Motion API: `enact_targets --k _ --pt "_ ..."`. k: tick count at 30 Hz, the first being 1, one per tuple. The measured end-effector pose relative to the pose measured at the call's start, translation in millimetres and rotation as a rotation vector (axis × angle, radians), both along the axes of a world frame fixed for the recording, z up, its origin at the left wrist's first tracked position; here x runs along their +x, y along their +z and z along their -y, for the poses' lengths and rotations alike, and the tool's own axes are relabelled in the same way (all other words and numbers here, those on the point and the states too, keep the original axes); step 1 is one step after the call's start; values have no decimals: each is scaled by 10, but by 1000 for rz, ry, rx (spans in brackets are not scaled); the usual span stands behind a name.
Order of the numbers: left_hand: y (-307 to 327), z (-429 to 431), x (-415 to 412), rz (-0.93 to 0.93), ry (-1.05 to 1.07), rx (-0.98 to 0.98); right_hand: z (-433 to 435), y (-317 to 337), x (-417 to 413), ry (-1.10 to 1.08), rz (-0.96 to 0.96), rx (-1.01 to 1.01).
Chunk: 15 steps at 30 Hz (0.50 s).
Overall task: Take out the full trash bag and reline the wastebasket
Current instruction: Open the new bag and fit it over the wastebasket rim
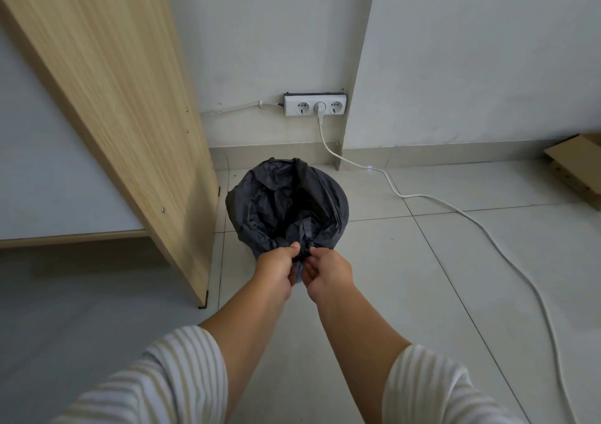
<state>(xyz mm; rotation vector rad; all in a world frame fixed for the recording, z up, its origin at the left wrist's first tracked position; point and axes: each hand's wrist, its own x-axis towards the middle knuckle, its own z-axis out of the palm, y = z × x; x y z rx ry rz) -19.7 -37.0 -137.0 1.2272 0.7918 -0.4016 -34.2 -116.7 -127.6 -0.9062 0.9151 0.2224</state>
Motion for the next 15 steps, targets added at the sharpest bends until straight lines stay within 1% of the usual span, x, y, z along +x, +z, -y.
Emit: enact_targets --k 4,11,15 --pt "39 -15 7 -19 -26 38 7 18 42 -63 2 35" --pt "19 -40 26 -49 -80 83 94 -57 49 48 47 128" --pt "42 -60 21 -68 -112 83 143 -18 47 2 98 170"
